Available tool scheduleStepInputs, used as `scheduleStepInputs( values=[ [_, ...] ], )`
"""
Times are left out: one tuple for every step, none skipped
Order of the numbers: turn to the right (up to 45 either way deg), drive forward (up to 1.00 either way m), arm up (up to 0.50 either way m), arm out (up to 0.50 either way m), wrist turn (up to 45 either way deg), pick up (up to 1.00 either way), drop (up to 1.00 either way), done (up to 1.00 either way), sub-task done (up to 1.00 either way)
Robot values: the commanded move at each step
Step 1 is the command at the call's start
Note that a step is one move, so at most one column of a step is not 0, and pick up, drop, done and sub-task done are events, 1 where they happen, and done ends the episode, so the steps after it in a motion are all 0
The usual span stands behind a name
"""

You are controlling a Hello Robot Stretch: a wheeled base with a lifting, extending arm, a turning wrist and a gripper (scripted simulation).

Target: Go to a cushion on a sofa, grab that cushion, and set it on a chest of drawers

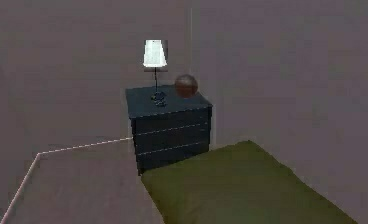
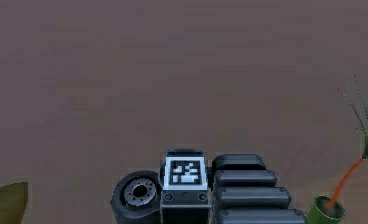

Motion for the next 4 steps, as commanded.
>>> scheduleStepInputs(
  values=[
    [0.0, 1.0, 0.0, 0.0, 0.0, 0.0, 0.0, 0.0, 0.0],
    [0.0, 0.1, 0.0, 0.0, 0.0, 0.0, 0.0, 0.0, 0.0],
    [-15.0, 0.0, 0.0, 0.0, 0.0, 0.0, 0.0, 0.0, 0.0],
    [6.0, 0.0, 0.0, 0.0, 0.0, 0.0, 0.0, 0.0, 0.0]
  ],
)
